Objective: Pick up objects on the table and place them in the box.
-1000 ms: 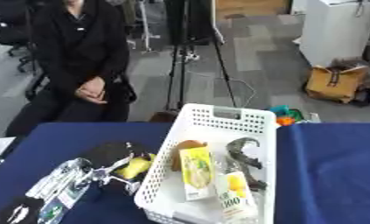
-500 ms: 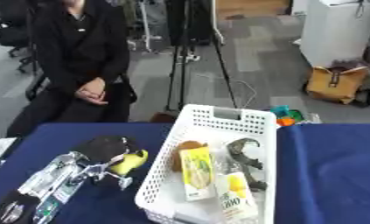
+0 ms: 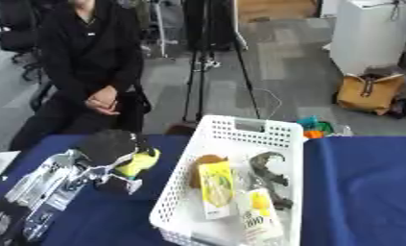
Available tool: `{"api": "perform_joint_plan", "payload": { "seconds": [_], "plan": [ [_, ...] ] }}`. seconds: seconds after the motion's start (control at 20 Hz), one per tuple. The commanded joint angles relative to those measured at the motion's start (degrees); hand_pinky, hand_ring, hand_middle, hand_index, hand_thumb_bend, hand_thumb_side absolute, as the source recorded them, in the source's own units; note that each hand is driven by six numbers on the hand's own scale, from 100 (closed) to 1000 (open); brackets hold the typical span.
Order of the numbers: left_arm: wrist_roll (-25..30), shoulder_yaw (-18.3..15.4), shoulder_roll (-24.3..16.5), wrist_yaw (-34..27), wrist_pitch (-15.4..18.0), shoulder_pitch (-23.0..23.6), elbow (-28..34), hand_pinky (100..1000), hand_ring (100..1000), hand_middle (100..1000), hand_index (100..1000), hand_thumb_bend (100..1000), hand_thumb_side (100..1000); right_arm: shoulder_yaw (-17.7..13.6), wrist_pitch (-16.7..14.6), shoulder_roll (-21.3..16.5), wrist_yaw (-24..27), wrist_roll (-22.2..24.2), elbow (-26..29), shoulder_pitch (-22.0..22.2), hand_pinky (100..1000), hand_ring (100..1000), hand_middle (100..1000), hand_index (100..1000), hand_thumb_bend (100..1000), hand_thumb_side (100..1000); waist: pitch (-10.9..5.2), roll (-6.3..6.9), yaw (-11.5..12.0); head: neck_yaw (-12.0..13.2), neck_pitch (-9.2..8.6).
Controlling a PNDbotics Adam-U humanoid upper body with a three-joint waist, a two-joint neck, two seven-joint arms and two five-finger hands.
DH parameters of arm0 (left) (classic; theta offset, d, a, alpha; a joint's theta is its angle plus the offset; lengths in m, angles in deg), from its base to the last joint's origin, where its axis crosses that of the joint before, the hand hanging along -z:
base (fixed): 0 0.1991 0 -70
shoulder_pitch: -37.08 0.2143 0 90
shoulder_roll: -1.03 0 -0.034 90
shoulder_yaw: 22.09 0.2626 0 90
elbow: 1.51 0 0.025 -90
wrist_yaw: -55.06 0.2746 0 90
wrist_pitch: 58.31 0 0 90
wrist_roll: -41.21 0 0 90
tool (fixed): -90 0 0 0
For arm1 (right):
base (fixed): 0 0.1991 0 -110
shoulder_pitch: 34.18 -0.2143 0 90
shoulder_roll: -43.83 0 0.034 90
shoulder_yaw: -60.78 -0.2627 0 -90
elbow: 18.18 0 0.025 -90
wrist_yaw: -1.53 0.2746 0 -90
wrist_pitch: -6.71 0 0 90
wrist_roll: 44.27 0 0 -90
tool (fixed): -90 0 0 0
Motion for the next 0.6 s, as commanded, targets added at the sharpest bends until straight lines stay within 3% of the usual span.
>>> {"api": "perform_joint_plan", "payload": {
  "seconds": [0.05,0.6],
  "plan": [
    [0.7,-1.0,-2.4,-1.0,0.0,-1.6,3.3,439,639,670,798,100,206,0.1,0.2,-0.9,0.5,-0.1,1.3,-0.3,593,530,492,654,100,887,-1.72,0.02,0.0,-0.2,0.53],
    [4.5,-0.5,-1.4,-5.5,0.7,-7.6,11.1,431,623,666,797,100,145,0.5,0.3,-0.9,0.6,0.2,1.3,0.2,593,530,492,654,100,885,-2.64,0.77,-0.5,-0.4,1.88]
  ]
}}
